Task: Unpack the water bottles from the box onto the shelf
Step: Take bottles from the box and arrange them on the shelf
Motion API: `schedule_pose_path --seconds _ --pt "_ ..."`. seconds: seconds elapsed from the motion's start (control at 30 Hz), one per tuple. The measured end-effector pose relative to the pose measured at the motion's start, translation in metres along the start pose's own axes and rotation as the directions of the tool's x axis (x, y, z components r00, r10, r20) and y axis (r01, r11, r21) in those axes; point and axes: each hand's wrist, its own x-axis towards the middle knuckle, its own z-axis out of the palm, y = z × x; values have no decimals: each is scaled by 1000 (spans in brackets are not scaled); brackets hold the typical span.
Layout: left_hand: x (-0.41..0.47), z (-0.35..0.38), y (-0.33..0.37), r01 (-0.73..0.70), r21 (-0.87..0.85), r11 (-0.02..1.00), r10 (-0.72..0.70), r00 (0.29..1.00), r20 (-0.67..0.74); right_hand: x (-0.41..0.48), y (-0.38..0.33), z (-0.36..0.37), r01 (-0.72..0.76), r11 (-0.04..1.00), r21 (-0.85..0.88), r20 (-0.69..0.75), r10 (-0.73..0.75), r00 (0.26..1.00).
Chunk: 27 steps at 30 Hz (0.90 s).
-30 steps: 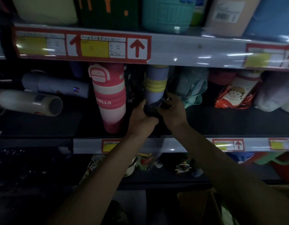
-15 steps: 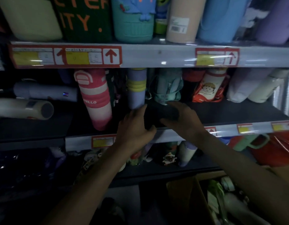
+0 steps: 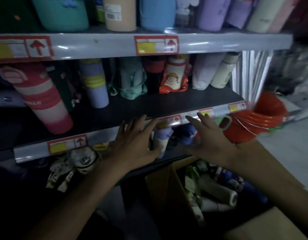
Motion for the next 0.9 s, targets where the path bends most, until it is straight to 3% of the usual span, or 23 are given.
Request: schedule_pose_path --seconds 0.23,0.37,0.47,0.7,0.9 --pt "4 36 73 -171 -14 985 172 980 99 -92 79 -14 -65 990 -129 97 78 992" --pt "2 68 107 -260 -46 964 264 944 199 -126 127 7 -87 977 -195 255 136 957" --pt "-5 105 115 -269 -71 960 278 914 294 -148 152 27 -97 943 -320 391 225 893" --pt "-30 184 106 -238 -26 971 211 798 564 -213 199 61 -142 932 -334 504 304 808" --pt "-29 218 141 -300 8 954 234 761 605 -240 213 75 -207 926 -314 587 361 725"
